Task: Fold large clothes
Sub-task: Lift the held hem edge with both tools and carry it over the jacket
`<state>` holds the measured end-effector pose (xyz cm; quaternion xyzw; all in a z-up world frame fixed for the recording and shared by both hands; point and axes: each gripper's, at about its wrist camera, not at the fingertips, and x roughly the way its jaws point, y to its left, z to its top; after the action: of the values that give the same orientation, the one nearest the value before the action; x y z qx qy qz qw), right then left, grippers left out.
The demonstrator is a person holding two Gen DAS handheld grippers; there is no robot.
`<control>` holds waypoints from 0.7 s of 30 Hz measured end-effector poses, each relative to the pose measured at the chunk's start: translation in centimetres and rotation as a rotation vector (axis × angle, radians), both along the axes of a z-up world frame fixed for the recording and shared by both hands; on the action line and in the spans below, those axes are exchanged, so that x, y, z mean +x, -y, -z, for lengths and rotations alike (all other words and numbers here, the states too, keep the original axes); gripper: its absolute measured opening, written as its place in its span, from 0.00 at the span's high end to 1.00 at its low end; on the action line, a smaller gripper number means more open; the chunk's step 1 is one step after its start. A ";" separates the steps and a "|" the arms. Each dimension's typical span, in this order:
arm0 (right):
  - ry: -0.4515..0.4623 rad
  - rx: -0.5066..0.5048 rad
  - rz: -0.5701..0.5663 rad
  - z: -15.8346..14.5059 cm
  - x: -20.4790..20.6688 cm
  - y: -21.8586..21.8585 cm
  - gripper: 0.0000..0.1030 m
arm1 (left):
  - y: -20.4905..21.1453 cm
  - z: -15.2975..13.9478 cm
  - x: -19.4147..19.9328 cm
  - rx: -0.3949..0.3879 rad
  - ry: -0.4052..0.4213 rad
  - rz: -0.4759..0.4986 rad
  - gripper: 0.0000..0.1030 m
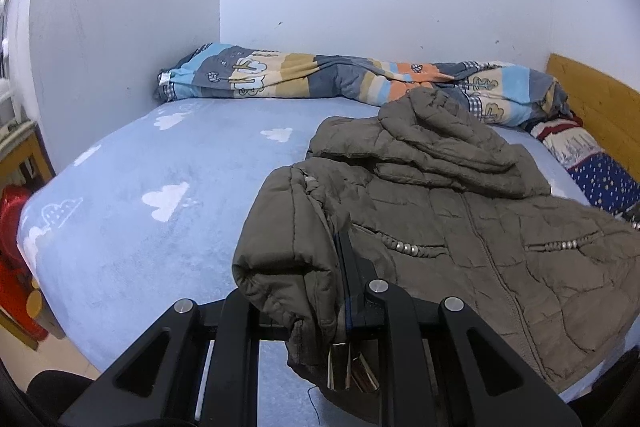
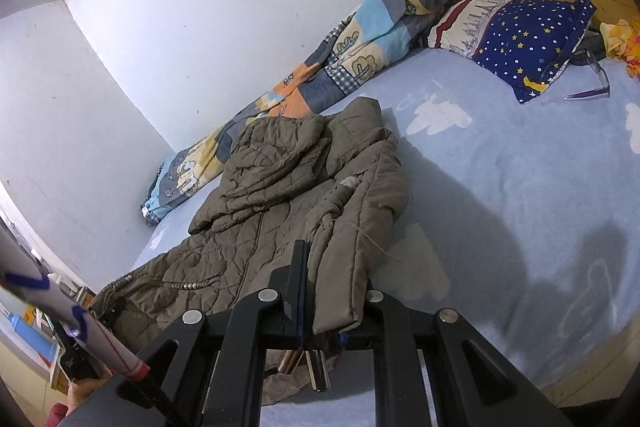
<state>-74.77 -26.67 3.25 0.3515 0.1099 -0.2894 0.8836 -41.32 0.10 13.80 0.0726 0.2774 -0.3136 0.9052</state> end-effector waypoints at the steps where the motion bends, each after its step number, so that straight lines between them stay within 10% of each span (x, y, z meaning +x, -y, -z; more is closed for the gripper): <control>1: 0.002 -0.001 0.001 -0.2 0.0 0.1 0.89 | -0.1 -0.1 0.2 -0.005 -0.003 -0.002 0.84; 21: 0.055 -0.040 0.005 -7.4 2.4 4.4 0.89 | 2.6 -6.1 4.9 -0.087 0.014 0.003 0.84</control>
<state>-72.33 -31.08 10.63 0.3418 0.0786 -0.2838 0.8925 -36.37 -2.49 19.92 0.0356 0.2572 -0.3265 0.9088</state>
